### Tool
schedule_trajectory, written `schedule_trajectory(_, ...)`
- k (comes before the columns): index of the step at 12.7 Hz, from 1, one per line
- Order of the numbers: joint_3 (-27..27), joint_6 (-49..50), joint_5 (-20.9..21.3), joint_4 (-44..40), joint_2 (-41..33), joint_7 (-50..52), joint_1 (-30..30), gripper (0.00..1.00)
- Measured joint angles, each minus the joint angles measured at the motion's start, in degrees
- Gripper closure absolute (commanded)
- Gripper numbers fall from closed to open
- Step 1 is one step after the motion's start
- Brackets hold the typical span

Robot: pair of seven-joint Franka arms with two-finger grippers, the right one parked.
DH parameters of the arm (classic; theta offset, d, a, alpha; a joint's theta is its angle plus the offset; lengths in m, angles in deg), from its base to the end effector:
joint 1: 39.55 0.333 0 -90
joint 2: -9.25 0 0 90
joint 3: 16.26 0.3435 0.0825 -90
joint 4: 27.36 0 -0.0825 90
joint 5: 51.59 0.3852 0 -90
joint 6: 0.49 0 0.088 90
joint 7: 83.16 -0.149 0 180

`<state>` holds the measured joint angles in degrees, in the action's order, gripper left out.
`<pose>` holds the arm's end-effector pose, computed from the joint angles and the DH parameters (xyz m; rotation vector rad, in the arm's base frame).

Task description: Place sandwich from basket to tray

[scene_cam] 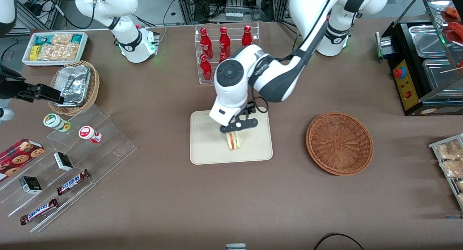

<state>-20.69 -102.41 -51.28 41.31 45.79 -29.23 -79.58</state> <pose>0.5406 -0.5103 0.3856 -3.1122 -0.2775 0.1055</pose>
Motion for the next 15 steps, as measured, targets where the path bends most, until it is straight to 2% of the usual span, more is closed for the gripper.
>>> schedule_trajectory(4,0.27,7.33,0.02,0.85,-3.29,-3.29,6.43,0.00)
schedule_trajectory(12,0.45,8.66,-0.06,13.61,-16.68,-29.79,22.51,0.00)
schedule_trajectory(15,0.47,11.59,-0.54,15.94,-20.42,-40.20,29.00,0.00)
